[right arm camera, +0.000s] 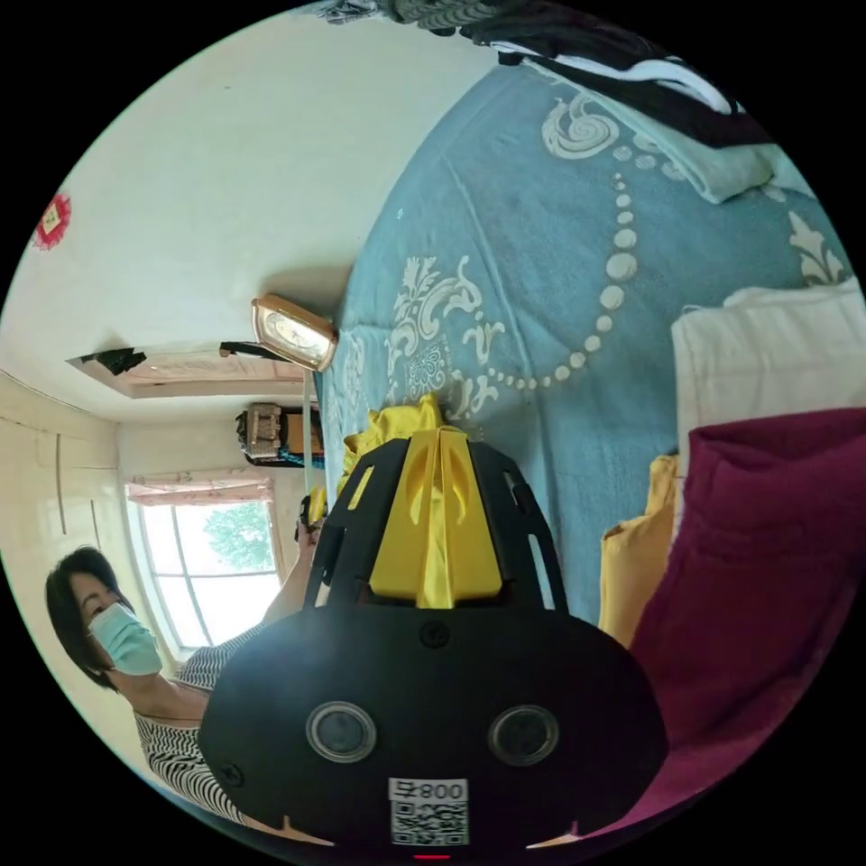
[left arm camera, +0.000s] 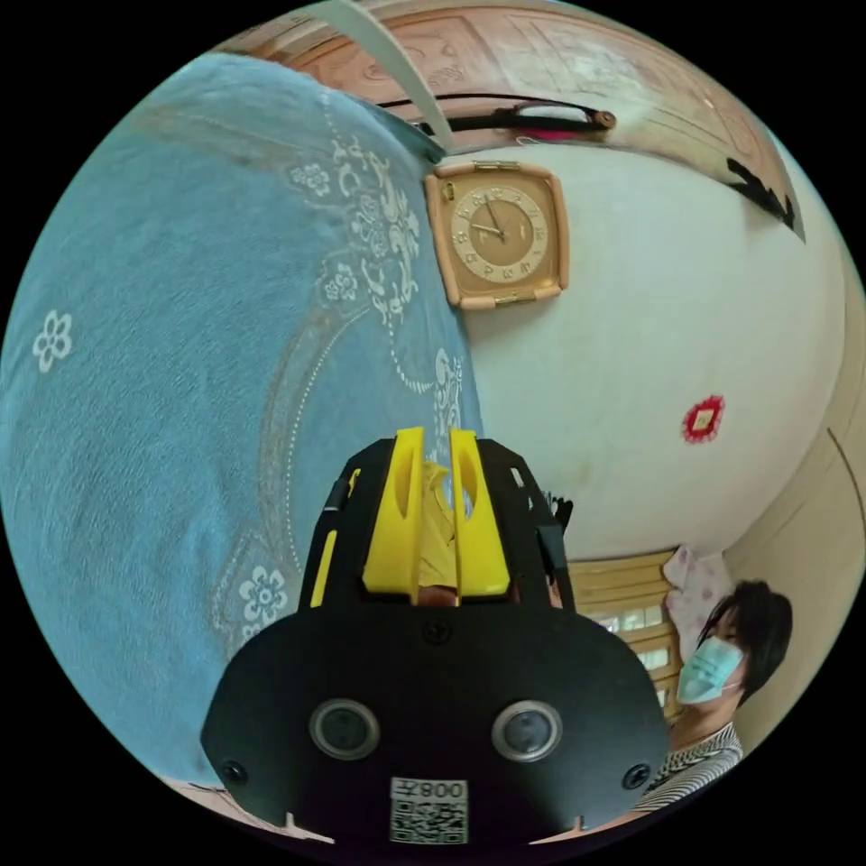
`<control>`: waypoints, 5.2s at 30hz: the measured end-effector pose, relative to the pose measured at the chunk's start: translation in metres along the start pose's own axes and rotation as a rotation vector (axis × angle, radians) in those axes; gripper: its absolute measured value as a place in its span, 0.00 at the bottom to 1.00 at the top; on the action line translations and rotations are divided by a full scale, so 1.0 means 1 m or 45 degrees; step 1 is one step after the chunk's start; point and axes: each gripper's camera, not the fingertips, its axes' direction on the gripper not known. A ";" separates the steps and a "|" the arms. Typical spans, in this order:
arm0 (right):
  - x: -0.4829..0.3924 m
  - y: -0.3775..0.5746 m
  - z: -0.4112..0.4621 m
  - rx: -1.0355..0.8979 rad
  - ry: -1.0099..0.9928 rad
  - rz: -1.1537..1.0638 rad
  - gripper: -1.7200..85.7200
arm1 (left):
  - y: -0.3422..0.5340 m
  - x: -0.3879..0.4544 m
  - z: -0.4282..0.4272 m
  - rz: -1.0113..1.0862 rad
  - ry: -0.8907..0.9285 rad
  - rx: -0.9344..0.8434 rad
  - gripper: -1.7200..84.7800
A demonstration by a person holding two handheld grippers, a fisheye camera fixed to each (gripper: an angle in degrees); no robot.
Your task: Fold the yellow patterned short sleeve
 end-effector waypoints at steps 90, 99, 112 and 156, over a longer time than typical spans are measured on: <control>-0.145 0.156 0.254 -0.304 0.846 -1.085 0.02 | 0.096 0.186 0.349 1.167 -0.932 -0.648 0.02; -0.123 0.134 0.246 -0.375 0.994 -1.104 0.02 | 0.119 0.171 0.430 1.276 -0.949 -0.890 0.02; -0.116 0.053 0.206 -0.200 1.170 -1.056 0.02 | 0.093 0.188 0.439 1.292 -0.815 -0.715 0.02; -0.014 0.087 0.104 -0.028 0.686 -0.819 0.02 | 0.092 0.182 0.480 1.434 -0.649 -0.820 0.03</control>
